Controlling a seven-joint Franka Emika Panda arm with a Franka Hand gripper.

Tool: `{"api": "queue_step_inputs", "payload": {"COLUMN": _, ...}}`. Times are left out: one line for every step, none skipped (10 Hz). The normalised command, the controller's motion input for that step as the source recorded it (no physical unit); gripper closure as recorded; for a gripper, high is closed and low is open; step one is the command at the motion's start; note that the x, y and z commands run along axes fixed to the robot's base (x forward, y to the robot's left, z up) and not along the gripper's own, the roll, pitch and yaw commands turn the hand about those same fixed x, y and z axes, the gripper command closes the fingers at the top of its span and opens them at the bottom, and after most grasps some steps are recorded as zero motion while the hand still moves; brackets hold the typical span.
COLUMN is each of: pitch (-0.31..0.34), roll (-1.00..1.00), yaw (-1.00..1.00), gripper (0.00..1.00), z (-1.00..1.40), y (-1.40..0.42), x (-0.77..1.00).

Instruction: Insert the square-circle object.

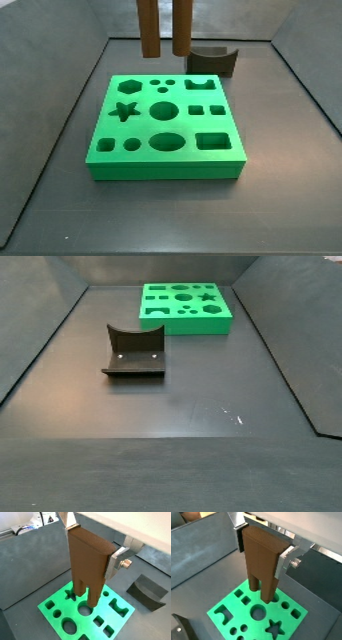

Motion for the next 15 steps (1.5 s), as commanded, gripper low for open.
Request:
{"api": "queue_step_inputs", "payload": {"pitch": -0.010, "roll": 0.12, "yaw": 0.16, "gripper": 1.00, "z": -1.00, "y": -0.46, "x": -0.07}}
{"api": "queue_step_inputs", "payload": {"pitch": -0.017, "roll": 0.17, "yaw": 0.16, "gripper": 1.00, "z": -1.00, "y": -0.51, "x": -0.09}}
{"api": "queue_step_inputs", "payload": {"pitch": -0.020, "roll": 0.20, "yaw": 0.15, "gripper": 1.00, "z": -0.94, "y": -0.50, "x": -0.10}}
{"api": "queue_step_inputs", "payload": {"pitch": -0.019, "roll": 0.21, "yaw": 0.14, "gripper": 1.00, "z": -0.87, "y": -0.45, "x": -0.13}}
{"api": "queue_step_inputs", "payload": {"pitch": -0.036, "roll": 0.13, "yaw": 0.08, "gripper": 1.00, "z": -0.81, "y": -0.41, "x": -0.25}}
{"api": "queue_step_inputs", "payload": {"pitch": -0.040, "roll": 0.08, "yaw": 0.00, "gripper": 1.00, "z": -0.61, "y": -0.30, "x": -0.39}}
{"api": "queue_step_inputs", "payload": {"pitch": -0.001, "roll": 0.02, "yaw": -0.02, "gripper": 1.00, "z": -0.28, "y": -0.07, "x": -0.46}}
{"api": "queue_step_inputs", "payload": {"pitch": 0.000, "roll": 0.00, "yaw": -0.04, "gripper": 1.00, "z": -0.33, "y": -0.07, "x": -0.36}}
{"api": "queue_step_inputs", "payload": {"pitch": -0.003, "roll": -0.02, "yaw": -0.03, "gripper": 1.00, "z": -0.39, "y": -0.12, "x": -0.29}}
{"api": "queue_step_inputs", "payload": {"pitch": -0.020, "roll": -0.07, "yaw": -0.02, "gripper": 1.00, "z": -0.31, "y": -0.10, "x": -0.19}}
{"api": "queue_step_inputs", "payload": {"pitch": -0.023, "roll": -0.11, "yaw": -0.04, "gripper": 1.00, "z": -0.27, "y": -0.11, "x": -0.11}}
{"api": "queue_step_inputs", "payload": {"pitch": -0.013, "roll": -0.10, "yaw": -0.03, "gripper": 1.00, "z": -0.25, "y": -0.07, "x": -0.10}}
{"api": "queue_step_inputs", "payload": {"pitch": -0.006, "roll": -0.07, "yaw": 0.00, "gripper": 1.00, "z": -0.23, "y": -0.05, "x": -0.11}}
{"api": "queue_step_inputs", "payload": {"pitch": -0.041, "roll": -0.10, "yaw": 0.00, "gripper": 1.00, "z": -0.26, "y": -0.09, "x": -0.13}}
{"api": "queue_step_inputs", "payload": {"pitch": -0.030, "roll": -0.09, "yaw": 0.00, "gripper": 1.00, "z": -0.25, "y": -0.04, "x": -0.09}}
